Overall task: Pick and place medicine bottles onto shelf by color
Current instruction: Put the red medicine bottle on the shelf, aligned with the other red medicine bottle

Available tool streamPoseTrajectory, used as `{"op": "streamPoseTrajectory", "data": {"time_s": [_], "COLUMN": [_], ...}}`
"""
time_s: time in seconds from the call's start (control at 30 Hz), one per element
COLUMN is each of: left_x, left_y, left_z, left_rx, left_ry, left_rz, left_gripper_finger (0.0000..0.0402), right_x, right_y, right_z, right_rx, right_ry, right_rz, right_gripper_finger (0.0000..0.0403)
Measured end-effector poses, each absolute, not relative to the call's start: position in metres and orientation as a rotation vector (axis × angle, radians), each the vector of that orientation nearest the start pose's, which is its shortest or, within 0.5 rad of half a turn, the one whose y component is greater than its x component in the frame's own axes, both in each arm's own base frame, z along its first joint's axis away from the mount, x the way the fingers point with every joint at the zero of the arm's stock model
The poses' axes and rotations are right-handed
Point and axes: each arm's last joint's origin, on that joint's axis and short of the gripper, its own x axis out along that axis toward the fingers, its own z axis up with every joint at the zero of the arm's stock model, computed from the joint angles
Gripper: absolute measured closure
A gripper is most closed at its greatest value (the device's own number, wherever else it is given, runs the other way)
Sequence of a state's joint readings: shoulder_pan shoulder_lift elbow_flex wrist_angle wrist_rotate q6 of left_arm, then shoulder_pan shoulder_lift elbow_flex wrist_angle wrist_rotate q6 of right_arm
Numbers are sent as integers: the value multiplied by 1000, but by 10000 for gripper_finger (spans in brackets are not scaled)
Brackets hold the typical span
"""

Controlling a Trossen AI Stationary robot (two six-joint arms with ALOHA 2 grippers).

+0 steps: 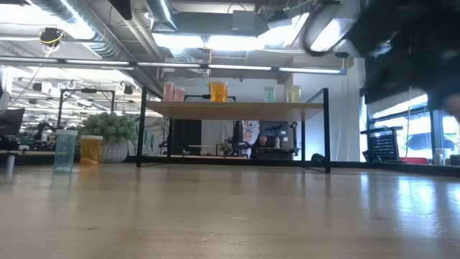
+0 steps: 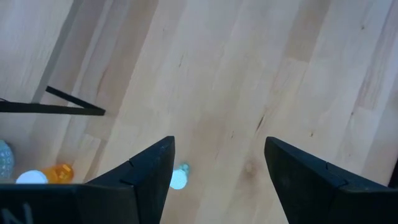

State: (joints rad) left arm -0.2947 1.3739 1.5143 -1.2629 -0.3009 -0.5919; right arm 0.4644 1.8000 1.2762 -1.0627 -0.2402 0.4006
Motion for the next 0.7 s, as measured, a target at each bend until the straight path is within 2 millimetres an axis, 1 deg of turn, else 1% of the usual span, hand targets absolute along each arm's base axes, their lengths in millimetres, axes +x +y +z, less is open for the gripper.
{"op": "streamPoseTrajectory", "data": {"time_s": [0.2,0.37,0.53,0.63,0.7], "left_x": [236,236,236,236,235], "left_y": [-63,-63,-63,-63,-62], "left_z": [370,370,370,370,371], "left_rx": [-205,-204,-207,-223,-236], "left_ry": [1022,1021,1021,1019,1013], "left_rz": [317,318,319,328,333], "left_gripper_finger": [157,157,157,157,157], "right_x": [317,336,347,353,356], "right_y": [110,78,53,46,44], "right_z": [217,230,233,231,226], "right_rx": [99,81,115,132,137], "right_ry": [1528,1433,1362,1331,1344], "right_rz": [119,81,49,31,24], "right_gripper_finger": [289,289,287,287,286]}}
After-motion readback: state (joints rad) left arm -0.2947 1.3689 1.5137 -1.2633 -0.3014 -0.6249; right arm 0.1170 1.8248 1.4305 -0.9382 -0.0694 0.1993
